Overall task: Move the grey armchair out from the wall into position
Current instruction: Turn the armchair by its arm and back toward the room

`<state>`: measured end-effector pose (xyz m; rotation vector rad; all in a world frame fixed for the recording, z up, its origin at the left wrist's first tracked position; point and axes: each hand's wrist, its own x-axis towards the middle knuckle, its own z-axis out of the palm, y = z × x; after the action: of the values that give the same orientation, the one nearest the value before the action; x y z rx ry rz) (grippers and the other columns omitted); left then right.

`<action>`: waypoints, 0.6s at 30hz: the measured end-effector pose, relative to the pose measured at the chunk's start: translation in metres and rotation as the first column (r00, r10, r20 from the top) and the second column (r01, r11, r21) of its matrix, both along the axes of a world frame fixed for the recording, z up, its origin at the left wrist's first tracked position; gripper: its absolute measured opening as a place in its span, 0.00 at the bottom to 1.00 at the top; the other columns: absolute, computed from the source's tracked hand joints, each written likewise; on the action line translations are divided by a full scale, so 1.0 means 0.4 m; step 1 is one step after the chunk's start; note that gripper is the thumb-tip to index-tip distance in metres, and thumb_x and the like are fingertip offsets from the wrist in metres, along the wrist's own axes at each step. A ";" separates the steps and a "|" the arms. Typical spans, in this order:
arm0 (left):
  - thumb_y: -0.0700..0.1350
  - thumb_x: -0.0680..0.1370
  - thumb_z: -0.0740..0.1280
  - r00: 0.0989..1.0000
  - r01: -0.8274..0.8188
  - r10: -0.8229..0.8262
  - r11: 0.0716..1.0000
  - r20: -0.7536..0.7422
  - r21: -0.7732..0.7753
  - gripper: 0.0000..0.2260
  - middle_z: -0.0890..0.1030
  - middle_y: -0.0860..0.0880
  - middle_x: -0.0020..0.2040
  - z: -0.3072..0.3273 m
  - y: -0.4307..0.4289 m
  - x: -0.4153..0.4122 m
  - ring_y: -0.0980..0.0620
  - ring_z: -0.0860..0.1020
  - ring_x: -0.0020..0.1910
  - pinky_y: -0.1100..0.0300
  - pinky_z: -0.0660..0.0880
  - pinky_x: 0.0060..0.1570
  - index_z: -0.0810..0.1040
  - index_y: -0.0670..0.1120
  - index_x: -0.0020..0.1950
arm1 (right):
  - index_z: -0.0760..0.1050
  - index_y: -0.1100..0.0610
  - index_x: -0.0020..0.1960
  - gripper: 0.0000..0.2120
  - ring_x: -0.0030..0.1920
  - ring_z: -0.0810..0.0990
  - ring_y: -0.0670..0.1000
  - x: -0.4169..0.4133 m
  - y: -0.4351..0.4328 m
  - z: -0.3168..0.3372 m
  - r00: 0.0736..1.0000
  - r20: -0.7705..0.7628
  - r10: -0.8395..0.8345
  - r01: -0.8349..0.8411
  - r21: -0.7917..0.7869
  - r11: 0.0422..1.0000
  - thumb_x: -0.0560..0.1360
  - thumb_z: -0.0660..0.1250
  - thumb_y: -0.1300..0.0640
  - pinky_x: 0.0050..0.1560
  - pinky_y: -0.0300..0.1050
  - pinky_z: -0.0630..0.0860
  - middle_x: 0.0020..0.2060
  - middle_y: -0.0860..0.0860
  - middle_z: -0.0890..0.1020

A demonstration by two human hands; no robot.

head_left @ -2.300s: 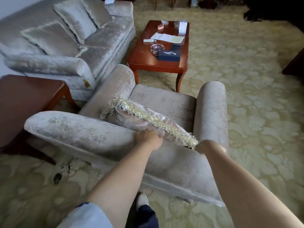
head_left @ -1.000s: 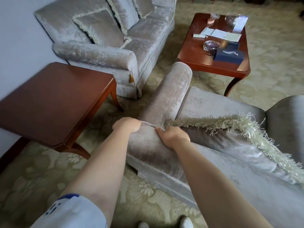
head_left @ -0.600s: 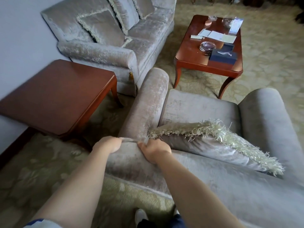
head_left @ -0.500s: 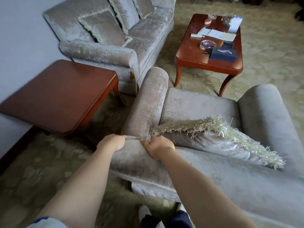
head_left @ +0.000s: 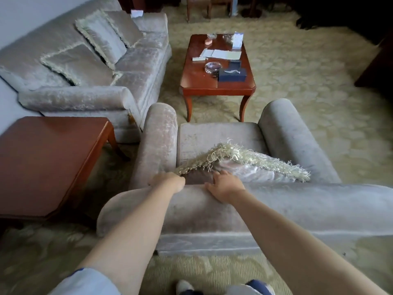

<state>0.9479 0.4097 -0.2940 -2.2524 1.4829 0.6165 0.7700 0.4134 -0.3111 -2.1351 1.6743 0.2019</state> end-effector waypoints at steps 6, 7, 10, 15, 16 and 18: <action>0.60 0.79 0.47 0.894 0.383 -0.397 0.918 -0.207 -0.104 0.31 0.54 0.40 0.76 -0.046 0.027 -0.502 0.41 0.53 0.75 0.42 0.50 0.71 0.57 0.44 0.76 | 0.70 0.57 0.65 0.26 0.66 0.68 0.58 -0.426 -0.007 0.007 0.970 -0.157 -0.185 0.175 -0.077 0.982 0.77 0.54 0.39 0.62 0.53 0.67 0.65 0.57 0.70; 0.61 0.79 0.47 0.884 0.387 -0.408 0.912 -0.228 -0.132 0.31 0.54 0.40 0.76 -0.051 0.034 -0.584 0.41 0.54 0.74 0.44 0.50 0.71 0.57 0.42 0.76 | 0.70 0.56 0.65 0.26 0.66 0.68 0.58 -0.514 0.000 0.007 0.953 -0.184 -0.242 0.227 -0.099 0.969 0.76 0.54 0.39 0.62 0.52 0.67 0.64 0.56 0.70; 0.62 0.78 0.48 0.877 0.365 -0.409 0.909 -0.253 -0.202 0.33 0.57 0.40 0.75 -0.051 0.056 -0.804 0.42 0.56 0.73 0.48 0.53 0.70 0.58 0.41 0.75 | 0.70 0.55 0.66 0.27 0.65 0.68 0.57 -0.746 0.019 0.020 0.874 -0.269 -0.404 0.376 -0.150 0.914 0.75 0.53 0.39 0.61 0.51 0.66 0.64 0.55 0.70; 0.63 0.77 0.52 0.901 0.317 -0.403 0.864 -0.160 -0.391 0.30 0.66 0.42 0.67 -0.066 0.089 -1.005 0.43 0.61 0.67 0.48 0.59 0.63 0.65 0.43 0.69 | 0.69 0.52 0.65 0.34 0.64 0.68 0.56 -0.994 -0.004 0.041 0.839 -0.418 -0.350 0.324 -0.133 0.937 0.73 0.49 0.30 0.59 0.52 0.66 0.62 0.53 0.71; 0.63 0.76 0.52 0.903 0.325 -0.408 0.852 -0.132 -0.410 0.29 0.67 0.43 0.66 -0.070 0.087 -1.013 0.44 0.62 0.66 0.49 0.60 0.62 0.66 0.43 0.67 | 0.68 0.53 0.67 0.34 0.66 0.67 0.57 -1.006 -0.015 0.037 0.855 -0.384 -0.347 0.347 -0.073 0.935 0.73 0.49 0.30 0.60 0.52 0.66 0.64 0.53 0.70; 0.64 0.77 0.50 0.897 0.373 -0.435 0.839 -0.079 -0.395 0.30 0.67 0.43 0.65 -0.083 0.069 -1.012 0.44 0.63 0.65 0.49 0.59 0.61 0.65 0.43 0.68 | 0.65 0.54 0.69 0.34 0.67 0.64 0.58 -1.000 -0.030 0.018 0.878 -0.359 -0.317 0.337 -0.009 0.942 0.74 0.49 0.31 0.62 0.53 0.65 0.67 0.54 0.68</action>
<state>0.5430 0.4371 -0.3273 -2.0653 2.2477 0.4215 0.3701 0.4015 -0.3040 -1.8141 2.1784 0.5532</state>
